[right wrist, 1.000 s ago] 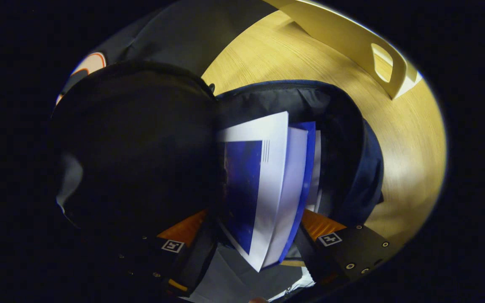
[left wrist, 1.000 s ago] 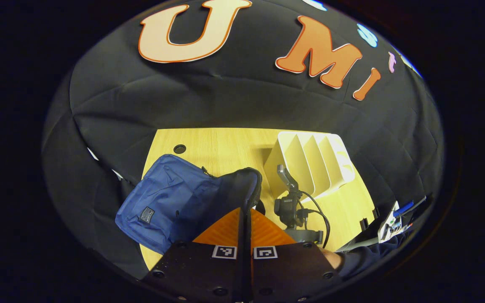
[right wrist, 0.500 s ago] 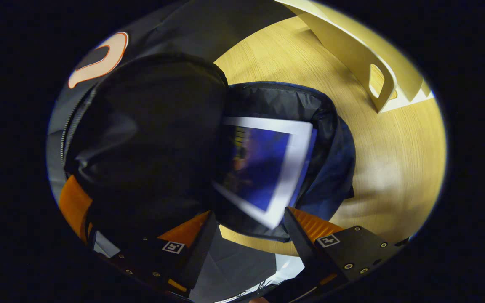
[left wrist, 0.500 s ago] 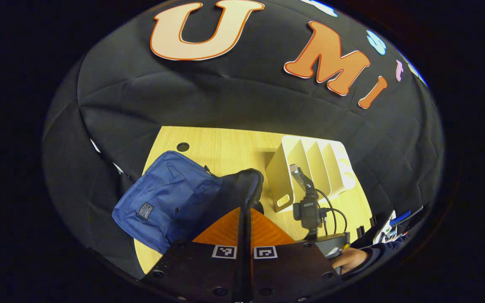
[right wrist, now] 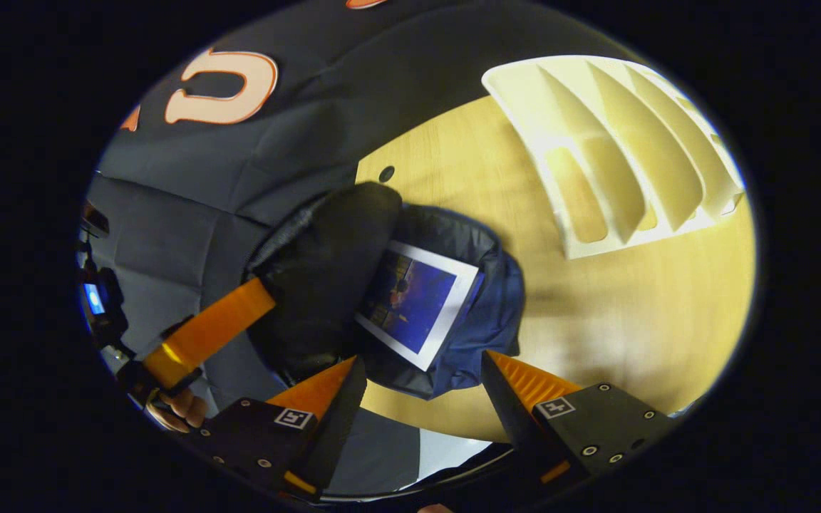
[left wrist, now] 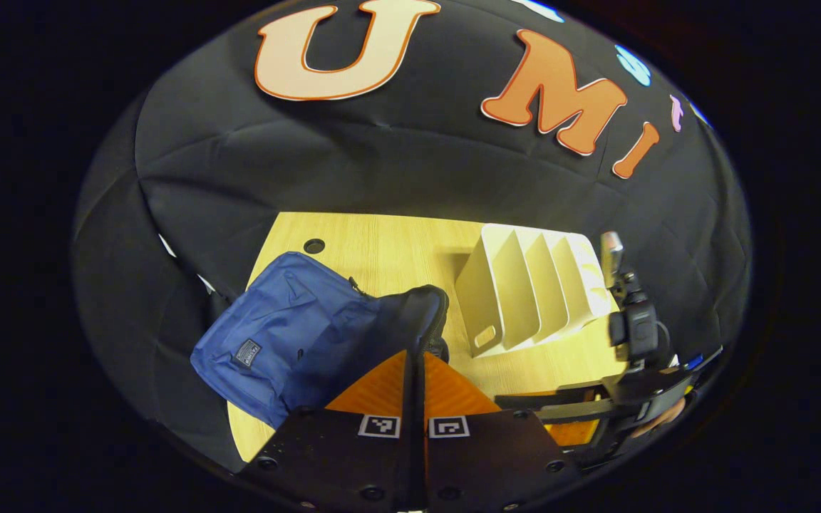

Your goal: Open the schoolbag, grab two books from the bookshelf and put them into the schoolbag.

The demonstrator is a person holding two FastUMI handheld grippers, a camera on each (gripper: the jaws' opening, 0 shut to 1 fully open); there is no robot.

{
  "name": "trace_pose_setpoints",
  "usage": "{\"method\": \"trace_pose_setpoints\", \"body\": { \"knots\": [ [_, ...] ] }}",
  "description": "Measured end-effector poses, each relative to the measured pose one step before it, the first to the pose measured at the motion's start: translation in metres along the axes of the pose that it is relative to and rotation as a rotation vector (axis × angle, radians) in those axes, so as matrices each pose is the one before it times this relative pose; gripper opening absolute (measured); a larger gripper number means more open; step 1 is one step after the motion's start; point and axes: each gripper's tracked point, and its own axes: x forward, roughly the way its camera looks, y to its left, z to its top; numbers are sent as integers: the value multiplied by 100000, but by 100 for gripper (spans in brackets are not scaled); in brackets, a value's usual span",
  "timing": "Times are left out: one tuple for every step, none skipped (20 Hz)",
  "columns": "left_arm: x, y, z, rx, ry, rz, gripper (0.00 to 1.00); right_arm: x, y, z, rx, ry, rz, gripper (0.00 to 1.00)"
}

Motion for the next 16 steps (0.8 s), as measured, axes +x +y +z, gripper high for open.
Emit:
{"method": "trace_pose_setpoints", "body": {
  "knots": [
    [279,-273,-333,458,437,391,1,-906,-660,366,594,-2007,-714,97],
    [138,-316,-250,651,706,307,1,-737,-739,442,319,-1605,-816,97],
    [358,-218,-241,838,306,951,1,-744,-1100,540,70,-1874,-1675,97],
    [183,-310,-194,428,522,862,0,-654,-948,567,-143,-1803,-1356,97],
    [310,-159,-92,228,-82,1566,1,-595,-846,608,199,-1928,-727,97],
    [305,-179,-330,-115,435,1158,1,-481,-753,417,606,-1755,-486,97],
    [422,-383,-509,-187,1302,850,1,-406,-1153,548,625,-1819,-1527,97],
    [367,-449,-493,-6,1008,508,1,-463,-1154,431,932,-1154,-1435,97],
    [408,-561,-662,428,1336,417,5,-523,-1080,454,1636,-961,-1080,97],
    [476,-473,-585,584,1248,768,1,-450,-848,236,1128,-668,-782,97],
    [306,-470,-748,954,1350,709,0,-336,-964,335,1112,-1015,-1114,97],
    [366,-423,-530,951,1011,1190,1,-110,-676,158,745,-638,-475,97],
    [438,-387,-434,880,1096,1035,2,-425,-713,228,1128,40,-759,97],
    [289,-341,-343,539,884,1095,2,-339,-650,331,855,-447,-296,97],
    [273,-307,-588,298,753,686,4,-261,-736,382,459,-970,-965,97],
    [154,-337,-381,44,650,235,5,-293,-707,367,266,-840,-526,97]
  ]
}}
